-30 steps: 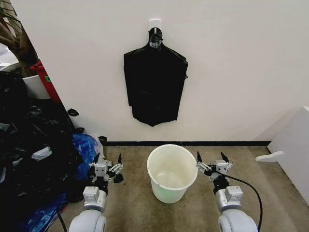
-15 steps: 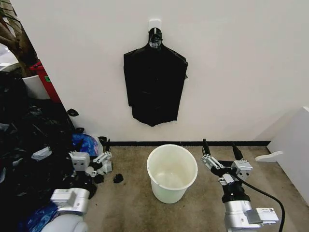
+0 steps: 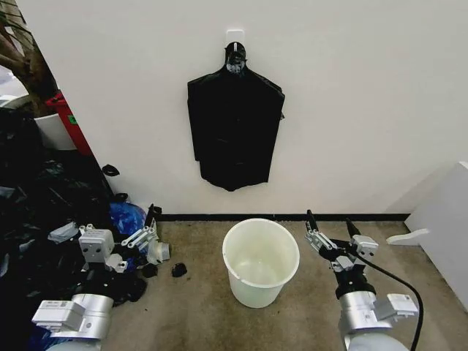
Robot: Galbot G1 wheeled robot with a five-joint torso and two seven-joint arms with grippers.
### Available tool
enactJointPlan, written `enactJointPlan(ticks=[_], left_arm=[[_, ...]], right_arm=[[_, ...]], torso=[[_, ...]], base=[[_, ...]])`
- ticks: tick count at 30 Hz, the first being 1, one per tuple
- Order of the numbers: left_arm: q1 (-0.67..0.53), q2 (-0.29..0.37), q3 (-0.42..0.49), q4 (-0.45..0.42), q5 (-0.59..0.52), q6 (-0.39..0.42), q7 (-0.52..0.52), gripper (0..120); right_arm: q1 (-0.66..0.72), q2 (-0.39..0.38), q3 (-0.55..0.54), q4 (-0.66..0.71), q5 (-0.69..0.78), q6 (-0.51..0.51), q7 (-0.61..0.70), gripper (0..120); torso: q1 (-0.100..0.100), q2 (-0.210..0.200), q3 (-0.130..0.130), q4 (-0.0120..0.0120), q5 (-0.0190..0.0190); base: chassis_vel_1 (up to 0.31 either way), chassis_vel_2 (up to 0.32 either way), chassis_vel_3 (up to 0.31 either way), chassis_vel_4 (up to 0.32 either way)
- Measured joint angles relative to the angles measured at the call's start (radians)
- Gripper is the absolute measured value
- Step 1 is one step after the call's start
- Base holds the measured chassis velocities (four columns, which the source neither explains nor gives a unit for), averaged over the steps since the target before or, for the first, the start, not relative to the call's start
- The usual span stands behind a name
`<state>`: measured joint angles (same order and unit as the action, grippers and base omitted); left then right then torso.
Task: Place the garbage bag over the trash bin.
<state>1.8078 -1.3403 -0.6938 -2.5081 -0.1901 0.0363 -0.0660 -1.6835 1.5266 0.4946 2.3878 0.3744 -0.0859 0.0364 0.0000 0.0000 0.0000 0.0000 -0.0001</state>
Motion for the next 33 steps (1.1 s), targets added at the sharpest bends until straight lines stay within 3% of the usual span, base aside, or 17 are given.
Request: enactJointPlan(ticks=[6,19,28,33], left_arm=[[0.0,0.017,0.006,0.003,-0.01,0.0,-0.004,100],[-0.005,0.05,0.0,0.008,-0.052,-0.021,-0.013,100],[0.007,0.072,-0.003,0.031,-0.077,-0.085,-0.02,100],[0.01,0.063,-0.004,0.035,-0.065,-0.092,-0.02,100]], right_arm=[[0.107,-0.03,-0.027,0.0,0.195,0.025,0.018,100],[0.442,-0.104,-0.155,-0.054,0.782,-0.055,0.249,100],[0.719,-0.086,-0.227,-0.102,1.17,-0.074,0.433,100],[0.868,-0.06,-0.254,-0.155,1.289,-0.062,0.485,100]], torso=[[0.0,0.0,0.0,0.0001,0.0001],[0.0,-0.001,0.0,0.0001,0.0],[0.0,0.0,0.0,0.0,-0.0001],[0.0,0.0,0.0,0.0,0.0]], base=[[0.0,0.0,0.0,0.0],[0.0,0.0,0.0,0.0],[0.0,0.0,0.0,0.0],[0.0,0.0,0.0,0.0]])
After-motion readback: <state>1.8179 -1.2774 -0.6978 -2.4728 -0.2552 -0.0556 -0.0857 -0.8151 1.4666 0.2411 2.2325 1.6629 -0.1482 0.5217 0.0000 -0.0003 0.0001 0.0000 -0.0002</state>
